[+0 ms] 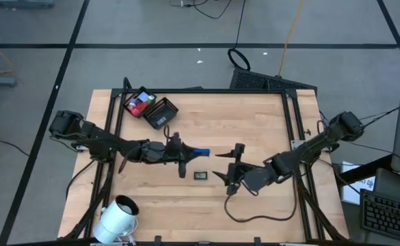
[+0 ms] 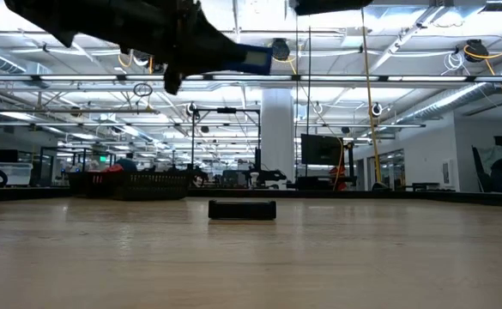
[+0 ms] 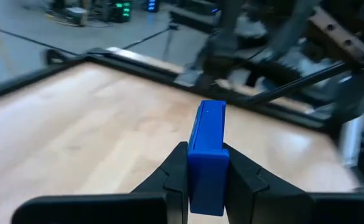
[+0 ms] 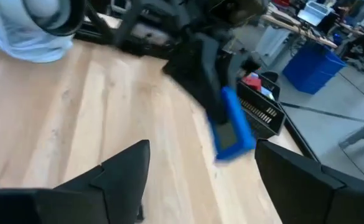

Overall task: Pick & Place Office items
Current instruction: Put the blue timer into the black bin, then put the black timer into the bottom black bin

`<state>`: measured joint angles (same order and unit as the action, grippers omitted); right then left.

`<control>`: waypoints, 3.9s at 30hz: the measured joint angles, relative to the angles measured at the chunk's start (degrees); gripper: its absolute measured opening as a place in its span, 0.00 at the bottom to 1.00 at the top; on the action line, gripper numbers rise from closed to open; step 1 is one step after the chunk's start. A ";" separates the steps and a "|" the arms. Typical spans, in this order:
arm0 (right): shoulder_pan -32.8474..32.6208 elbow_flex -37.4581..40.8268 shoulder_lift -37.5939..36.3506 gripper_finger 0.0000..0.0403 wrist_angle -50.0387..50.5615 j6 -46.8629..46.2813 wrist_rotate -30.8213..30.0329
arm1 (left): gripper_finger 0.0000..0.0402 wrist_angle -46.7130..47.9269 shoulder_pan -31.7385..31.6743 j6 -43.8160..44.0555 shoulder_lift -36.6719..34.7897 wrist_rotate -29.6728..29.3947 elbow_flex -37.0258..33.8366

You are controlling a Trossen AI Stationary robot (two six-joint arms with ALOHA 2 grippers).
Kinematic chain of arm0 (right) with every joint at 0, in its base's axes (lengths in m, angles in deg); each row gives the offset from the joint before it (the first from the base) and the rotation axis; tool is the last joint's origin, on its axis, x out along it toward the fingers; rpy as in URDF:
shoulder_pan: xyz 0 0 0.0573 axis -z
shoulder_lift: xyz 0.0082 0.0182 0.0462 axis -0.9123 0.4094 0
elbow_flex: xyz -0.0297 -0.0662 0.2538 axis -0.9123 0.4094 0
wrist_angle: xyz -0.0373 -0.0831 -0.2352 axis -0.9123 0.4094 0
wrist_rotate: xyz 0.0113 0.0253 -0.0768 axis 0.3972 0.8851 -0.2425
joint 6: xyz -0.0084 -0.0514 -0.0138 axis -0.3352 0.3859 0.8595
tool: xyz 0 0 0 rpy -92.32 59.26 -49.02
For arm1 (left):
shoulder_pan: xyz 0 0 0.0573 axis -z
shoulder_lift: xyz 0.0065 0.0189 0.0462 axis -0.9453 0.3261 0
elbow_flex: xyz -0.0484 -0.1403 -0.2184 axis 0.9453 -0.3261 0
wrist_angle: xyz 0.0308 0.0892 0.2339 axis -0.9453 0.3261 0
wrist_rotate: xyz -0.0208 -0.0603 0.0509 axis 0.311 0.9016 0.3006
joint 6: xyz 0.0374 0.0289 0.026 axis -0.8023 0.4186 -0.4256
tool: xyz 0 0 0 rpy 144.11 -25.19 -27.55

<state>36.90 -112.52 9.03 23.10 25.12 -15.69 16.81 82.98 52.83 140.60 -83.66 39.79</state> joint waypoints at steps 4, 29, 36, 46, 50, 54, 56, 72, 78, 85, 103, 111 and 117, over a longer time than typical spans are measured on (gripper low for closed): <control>-1.18 4.53 -3.22 0.67 -4.82 0.02 0.04 | 0.14 8.13 0.02 -1.53 -6.53 -5.44 -1.95; 0.80 15.24 -7.81 0.64 -23.62 1.46 0.14 | 0.14 17.31 -13.46 15.02 -23.39 -39.36 -24.06; 1.19 15.22 -7.86 0.64 -22.96 -0.58 0.12 | 0.19 17.46 -18.33 18.10 -18.53 -38.32 -24.06; 1.21 15.22 -7.86 0.64 -22.95 -0.53 0.12 | 0.19 15.56 -20.90 19.51 -15.41 -33.64 -24.08; 1.21 15.22 -7.86 0.64 -22.93 -0.53 0.12 | 0.21 15.56 -20.90 19.07 -15.42 -33.66 -24.09; 1.21 15.22 -7.86 0.64 -22.93 -0.46 0.14 | 0.27 15.56 -20.90 16.93 -15.42 -32.85 -24.06; 1.21 15.22 -7.86 0.64 -22.93 -0.44 0.20 | 0.33 15.58 -20.90 16.48 -15.42 -32.30 -24.06; 1.21 15.20 -7.18 0.64 -23.29 -3.05 6.65 | 0.57 11.99 -20.87 11.78 -22.81 -22.94 -24.02; 1.06 15.52 0.28 0.64 -23.93 -6.58 13.55 | 0.57 12.05 -20.87 11.86 -28.93 -13.55 -24.02; 4.30 13.32 12.19 0.64 -24.73 -9.81 21.05 | 0.57 6.32 -20.71 13.08 -31.07 -1.70 -24.02; 12.03 12.24 28.29 0.77 -32.99 -9.95 30.00 | 0.57 1.87 -17.07 10.48 -30.83 3.19 -24.02; 13.38 12.14 31.60 0.72 -35.31 -9.73 32.39 | 0.57 1.88 -17.07 10.62 -30.82 3.19 -24.02; 13.49 12.13 31.29 0.66 -34.53 -7.63 32.91 | 0.57 1.88 -17.07 10.63 -30.80 3.23 -24.02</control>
<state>50.39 -100.39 40.32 -11.43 17.49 17.22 18.69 65.91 63.46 109.80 -80.43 15.77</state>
